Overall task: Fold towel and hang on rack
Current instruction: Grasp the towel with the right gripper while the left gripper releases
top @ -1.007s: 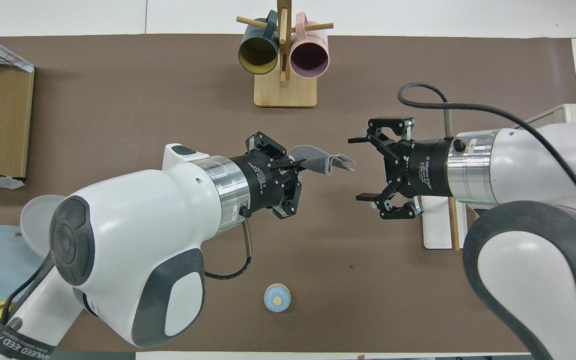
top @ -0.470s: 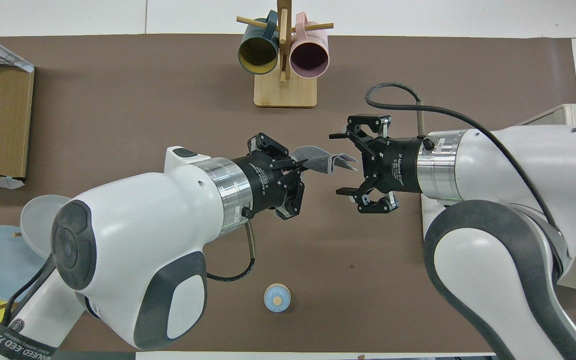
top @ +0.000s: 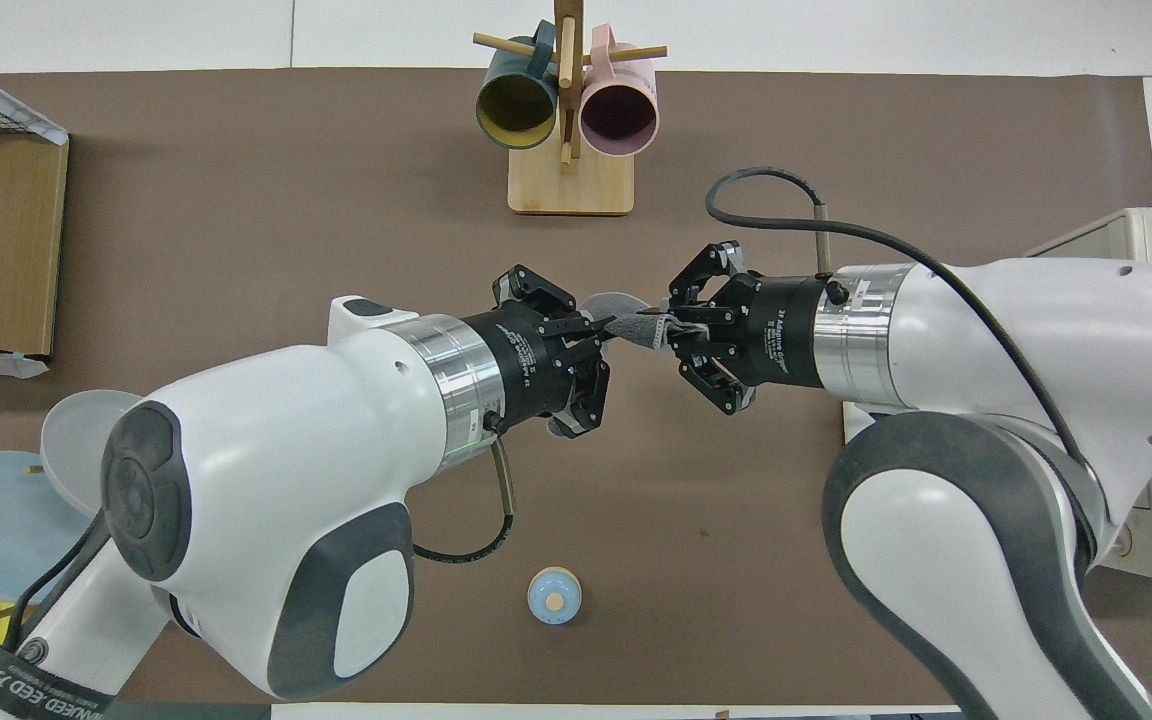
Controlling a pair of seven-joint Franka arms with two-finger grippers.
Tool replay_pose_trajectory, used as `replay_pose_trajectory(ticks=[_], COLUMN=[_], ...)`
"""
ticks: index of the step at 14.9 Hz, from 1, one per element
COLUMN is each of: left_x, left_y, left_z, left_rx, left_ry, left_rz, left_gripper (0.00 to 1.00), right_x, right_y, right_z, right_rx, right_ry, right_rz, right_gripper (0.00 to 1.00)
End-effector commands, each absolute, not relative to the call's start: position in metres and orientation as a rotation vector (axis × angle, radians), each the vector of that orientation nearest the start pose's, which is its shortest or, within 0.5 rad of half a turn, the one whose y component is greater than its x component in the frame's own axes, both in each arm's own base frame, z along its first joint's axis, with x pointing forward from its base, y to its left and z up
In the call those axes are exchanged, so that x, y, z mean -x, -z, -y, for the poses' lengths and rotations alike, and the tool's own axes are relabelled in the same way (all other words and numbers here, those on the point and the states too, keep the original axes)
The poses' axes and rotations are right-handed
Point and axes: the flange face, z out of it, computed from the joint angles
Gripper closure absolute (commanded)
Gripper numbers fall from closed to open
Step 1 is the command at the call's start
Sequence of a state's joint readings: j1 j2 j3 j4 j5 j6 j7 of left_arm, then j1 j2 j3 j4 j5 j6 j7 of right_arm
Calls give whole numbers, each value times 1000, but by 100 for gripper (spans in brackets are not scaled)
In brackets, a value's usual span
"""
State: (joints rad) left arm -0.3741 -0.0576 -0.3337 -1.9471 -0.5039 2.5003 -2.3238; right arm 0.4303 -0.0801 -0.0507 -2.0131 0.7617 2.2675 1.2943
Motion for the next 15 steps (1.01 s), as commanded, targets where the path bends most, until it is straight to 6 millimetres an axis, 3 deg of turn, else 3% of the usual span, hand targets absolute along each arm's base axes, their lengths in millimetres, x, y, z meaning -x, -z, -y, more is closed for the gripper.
replay_pose_trajectory(ticks=[1, 3, 4, 5, 8, 10, 12, 15], left_x=[-436, -429, -428, -428, -431, -433, -452, -469], left_y=[-573, -573, -572, -573, -572, -569, -564, -557], left_z=[380, 388, 388, 388, 385, 382, 356, 327], left_rx=[-1396, -1422, -1429, -1439, -1457, -1525, -1582, -1738], left_ry=[473, 479, 478, 471, 456, 431, 385, 320], left_rz=[-2041, -2023, -2022, -2015, -2009, -1971, -1952, -1865], left_gripper=[100, 100, 81, 1, 0, 0, 0, 0], right_x=[-519, -518, -519, -519, -518, -515, -514, -512], right_y=[-530, -528, -527, -527, -526, -521, -515, -506], right_z=[-224, -220, -213, -210, -206, -199, -181, -131], right_rx=[1961, 2027, 2042, 2053, 2101, 2251, 2387, 2558], right_ry=[-368, -365, -369, -371, -362, -312, -291, -286], right_rz=[-1446, -1373, -1360, -1347, -1291, -1177, -1029, -806], right_gripper=[100, 100, 100, 100, 100, 100, 100, 100])
